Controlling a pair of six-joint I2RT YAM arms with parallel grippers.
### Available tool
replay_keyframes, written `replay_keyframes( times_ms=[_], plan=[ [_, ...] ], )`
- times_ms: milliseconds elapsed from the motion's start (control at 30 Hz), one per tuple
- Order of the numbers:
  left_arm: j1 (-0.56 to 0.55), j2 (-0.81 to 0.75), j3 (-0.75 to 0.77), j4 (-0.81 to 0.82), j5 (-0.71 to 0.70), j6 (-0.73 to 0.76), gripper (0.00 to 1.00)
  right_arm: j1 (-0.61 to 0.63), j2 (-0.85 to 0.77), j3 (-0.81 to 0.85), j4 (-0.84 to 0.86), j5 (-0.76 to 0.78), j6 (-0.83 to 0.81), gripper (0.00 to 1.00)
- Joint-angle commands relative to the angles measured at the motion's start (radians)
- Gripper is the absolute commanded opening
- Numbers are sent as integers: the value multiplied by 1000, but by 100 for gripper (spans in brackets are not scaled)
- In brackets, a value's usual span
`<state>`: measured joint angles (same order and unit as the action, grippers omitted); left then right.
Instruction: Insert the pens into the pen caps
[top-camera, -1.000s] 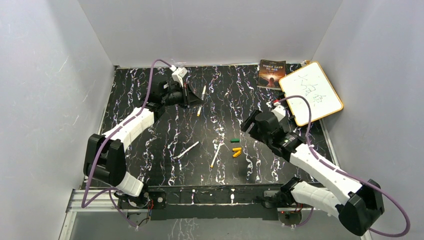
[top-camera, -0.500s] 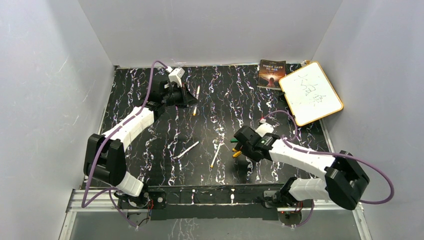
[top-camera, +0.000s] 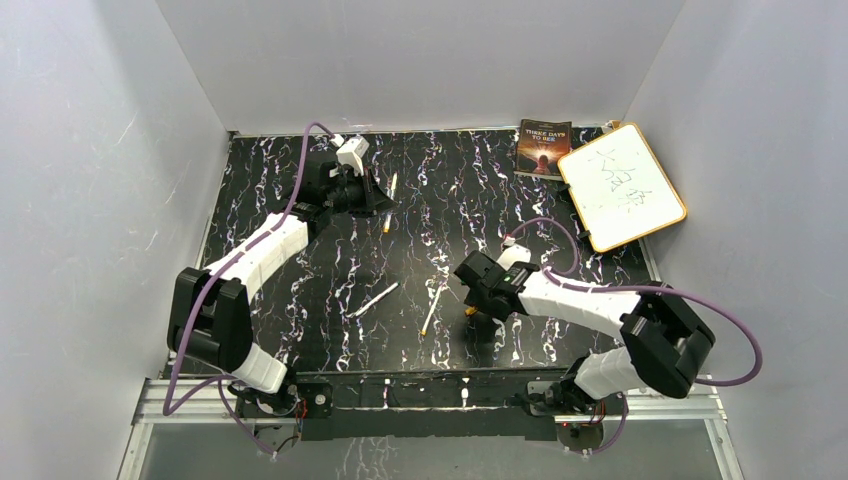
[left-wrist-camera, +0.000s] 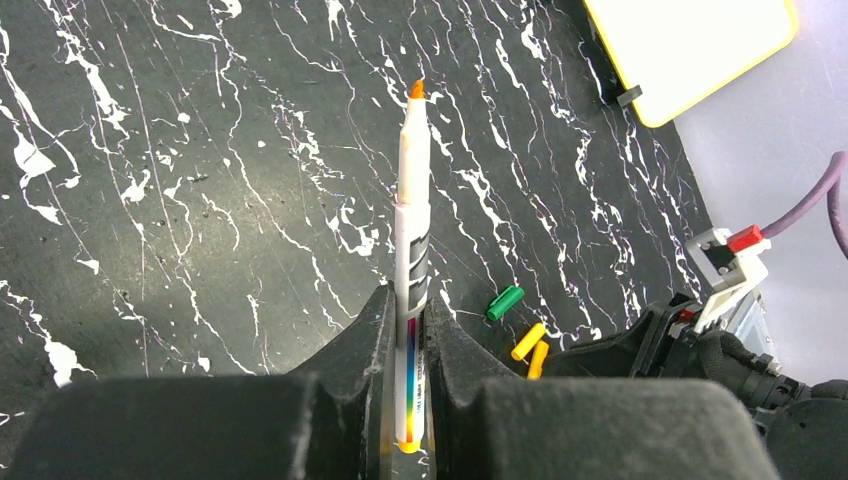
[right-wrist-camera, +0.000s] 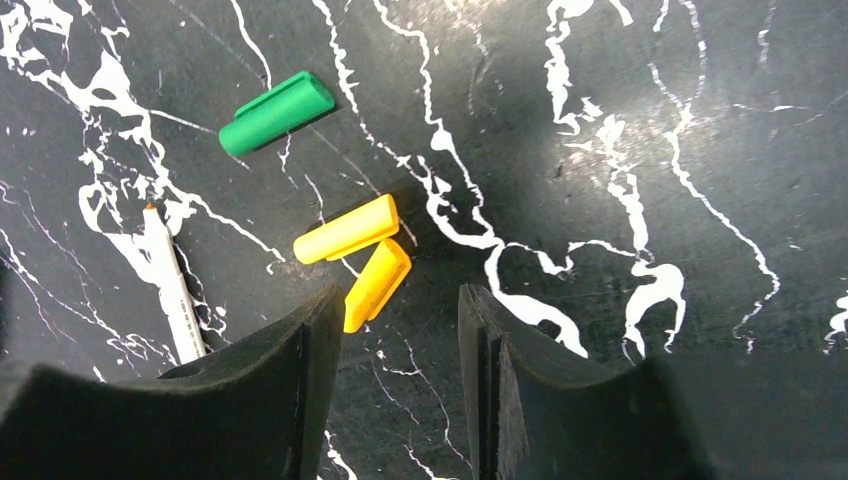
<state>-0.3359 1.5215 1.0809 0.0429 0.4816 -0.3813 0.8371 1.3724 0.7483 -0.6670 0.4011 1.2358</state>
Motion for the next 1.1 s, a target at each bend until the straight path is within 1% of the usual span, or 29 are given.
replay_keyframes(
  times_ms=[0,133,367,767,967,1067],
  plan=[
    [-2,-35,50,-12,9,6,0,24,21,30,56,-7,-8,42],
    [-2,-43,48,-21,4,12,0,24,47,34,77,-12,-23,40],
    [-2,-49,43,-10,21,-1,0,26,44,30,85,5,-15,39],
    [-2,-45,37,1,35,-19,0,26,114,71,74,24,-29,42],
    [-4,-44,34,2,35,-21,0,28,115,84,62,24,-40,30],
    [-4,-43,33,4,35,-21,0,29,116,86,59,20,-53,27]
  ],
)
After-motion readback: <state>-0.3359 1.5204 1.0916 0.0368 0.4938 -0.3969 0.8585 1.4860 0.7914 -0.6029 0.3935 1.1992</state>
